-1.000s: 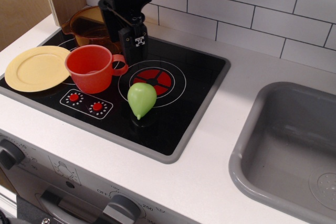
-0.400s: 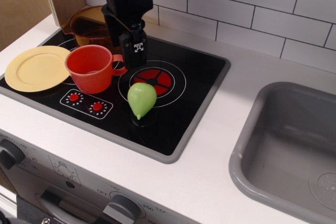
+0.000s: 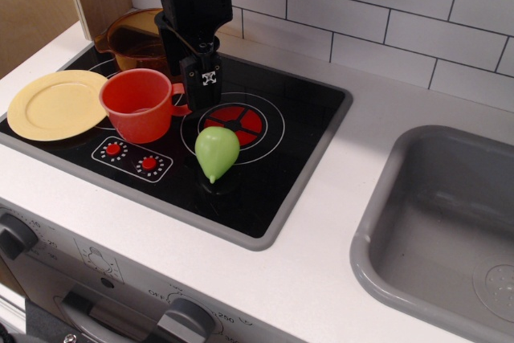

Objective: Put cup on plate

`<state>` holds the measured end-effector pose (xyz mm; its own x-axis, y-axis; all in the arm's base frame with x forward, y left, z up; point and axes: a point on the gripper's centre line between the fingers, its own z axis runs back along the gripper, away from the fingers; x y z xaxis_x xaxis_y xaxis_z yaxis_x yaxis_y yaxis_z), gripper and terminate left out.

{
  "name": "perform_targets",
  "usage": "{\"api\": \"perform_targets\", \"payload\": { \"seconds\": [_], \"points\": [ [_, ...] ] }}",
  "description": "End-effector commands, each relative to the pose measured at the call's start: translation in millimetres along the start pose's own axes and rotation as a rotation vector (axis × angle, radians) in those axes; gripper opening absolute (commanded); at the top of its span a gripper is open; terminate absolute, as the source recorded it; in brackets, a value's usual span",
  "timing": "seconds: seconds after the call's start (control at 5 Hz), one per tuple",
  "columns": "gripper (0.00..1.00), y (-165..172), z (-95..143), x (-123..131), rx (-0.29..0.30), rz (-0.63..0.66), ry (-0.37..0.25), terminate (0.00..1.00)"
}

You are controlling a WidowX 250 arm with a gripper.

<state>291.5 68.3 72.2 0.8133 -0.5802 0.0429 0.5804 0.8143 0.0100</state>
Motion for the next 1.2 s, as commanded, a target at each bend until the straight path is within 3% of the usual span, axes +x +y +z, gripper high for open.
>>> {"api": "perform_targets", "payload": {
  "seconds": [0.0,0.6,1.0],
  "points": [
    [0.00,-0.7,5.0,6.8,0.054,-0.008,-0.012,0.00],
    [0.00,-10.9,10.4,-5.1,0.056,-0.006,-0.015,0.00],
    [0.00,-13.6,47.8,-24.6,0.018,0.005,-0.079,0.00]
  ]
}}
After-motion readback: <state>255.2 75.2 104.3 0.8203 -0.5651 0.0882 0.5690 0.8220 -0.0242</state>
